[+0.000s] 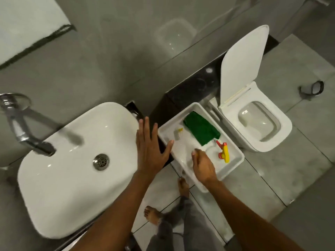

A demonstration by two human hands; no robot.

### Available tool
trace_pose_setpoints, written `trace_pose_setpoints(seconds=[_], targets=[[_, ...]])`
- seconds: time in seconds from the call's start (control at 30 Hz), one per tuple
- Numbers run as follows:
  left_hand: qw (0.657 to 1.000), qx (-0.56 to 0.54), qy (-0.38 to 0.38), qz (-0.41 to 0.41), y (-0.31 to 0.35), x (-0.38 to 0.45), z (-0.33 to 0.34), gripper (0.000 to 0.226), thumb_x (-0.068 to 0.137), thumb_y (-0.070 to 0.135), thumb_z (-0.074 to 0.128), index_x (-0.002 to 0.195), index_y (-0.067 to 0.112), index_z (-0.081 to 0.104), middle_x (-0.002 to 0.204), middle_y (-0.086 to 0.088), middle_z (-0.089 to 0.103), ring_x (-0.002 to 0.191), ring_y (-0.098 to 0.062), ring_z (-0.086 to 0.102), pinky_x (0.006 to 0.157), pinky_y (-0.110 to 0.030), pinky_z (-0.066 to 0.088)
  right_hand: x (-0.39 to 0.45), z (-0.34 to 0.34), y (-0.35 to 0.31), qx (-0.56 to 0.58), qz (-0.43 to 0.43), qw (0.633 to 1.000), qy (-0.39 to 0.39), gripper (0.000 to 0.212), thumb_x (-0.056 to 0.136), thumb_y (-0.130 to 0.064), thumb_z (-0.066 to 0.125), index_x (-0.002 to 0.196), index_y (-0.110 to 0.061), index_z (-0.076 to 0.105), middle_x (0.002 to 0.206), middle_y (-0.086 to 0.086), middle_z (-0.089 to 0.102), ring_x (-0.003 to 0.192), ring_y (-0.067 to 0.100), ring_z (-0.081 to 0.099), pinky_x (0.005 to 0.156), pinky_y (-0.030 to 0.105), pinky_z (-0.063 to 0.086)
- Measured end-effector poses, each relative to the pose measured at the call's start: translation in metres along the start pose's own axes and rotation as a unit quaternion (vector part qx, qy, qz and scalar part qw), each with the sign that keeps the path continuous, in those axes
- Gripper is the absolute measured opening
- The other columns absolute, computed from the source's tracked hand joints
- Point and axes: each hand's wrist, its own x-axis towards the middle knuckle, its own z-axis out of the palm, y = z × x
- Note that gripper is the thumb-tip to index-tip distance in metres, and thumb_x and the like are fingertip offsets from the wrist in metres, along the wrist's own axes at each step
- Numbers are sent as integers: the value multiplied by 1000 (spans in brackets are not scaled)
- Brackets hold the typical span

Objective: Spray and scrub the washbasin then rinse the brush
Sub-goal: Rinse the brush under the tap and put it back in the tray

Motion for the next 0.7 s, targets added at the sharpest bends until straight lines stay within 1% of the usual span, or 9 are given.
trace_pose_setpoints(seconds=[0.07, 0.1, 0.17, 0.23, 0.3, 0.4, 0.5, 0.7], targets=[[1000, 22, 0, -18, -1, 3, 5, 84, 101, 72, 45, 162, 15, 38, 180, -10, 7, 168, -28, -3, 134, -53, 15, 15, 16, 13, 2, 11, 1000, -16, 45, 114, -41, 36, 140, -14, 61, 135, 10, 68, 123, 29, 65, 111, 41, 48], [999, 31, -2, -26, -1, 5, 6, 81, 102, 71, 44, 162, 18, 37, 180, -8, 5, 168, -26, -5, 135, -52, 12, 22, 24, 16, 4, 13, 1000, -15, 44, 114, -39, 38, 141, -13, 61, 136, 10, 68, 125, 29, 64, 111, 37, 46], [999, 35, -1, -37, -1, 5, 5, 75, 104, 67, 44, 161, 21, 37, 180, -5, 5, 168, -23, -8, 134, -52, 8, 34, 34, 19, 5, 11, 1000, -18, 40, 115, -33, 40, 139, -10, 62, 134, 11, 68, 122, 29, 65, 105, 32, 45], [999, 32, -3, -37, 0, 6, 7, 71, 105, 64, 44, 161, 21, 37, 180, -5, 6, 168, -23, -8, 134, -53, 6, 50, 41, 21, -11, 4, 999, -32, 40, 115, -30, 40, 140, -8, 62, 133, 14, 68, 121, 30, 64, 106, 36, 48], [999, 32, -1, -37, 1, 6, 8, 68, 106, 61, 46, 161, 20, 39, 180, -6, 9, 168, -25, -5, 134, -54, 7, 63, 46, 24, -27, 5, 999, -45, 43, 114, -29, 41, 146, -6, 58, 139, 16, 65, 126, 32, 62, 109, 41, 48], [999, 25, 12, -37, 1, 6, 7, 64, 106, 56, 51, 157, 18, 44, 179, -8, 13, 168, -28, 1, 134, -54, 7, 74, 54, 28, -41, 16, 997, -64, 46, 113, -29, 44, 151, -6, 54, 149, 15, 58, 134, 31, 58, 116, 42, 44], [999, 25, 19, -34, 1, 6, 7, 61, 106, 51, 55, 155, 16, 49, 178, -11, 15, 168, -28, 3, 134, -53, 6, 79, 60, 32, -58, 20, 995, -79, 44, 112, -24, 47, 153, -7, 52, 152, 15, 54, 137, 31, 55, 119, 40, 43], [999, 20, 26, -32, 3, 6, 6, 58, 104, 49, 58, 152, 16, 53, 177, -13, 19, 167, -26, 1, 134, -54, 8, 74, 65, 32, -52, 34, 997, -42, 44, 110, -19, 50, 153, -10, 53, 153, 13, 53, 139, 31, 53, 121, 40, 40]])
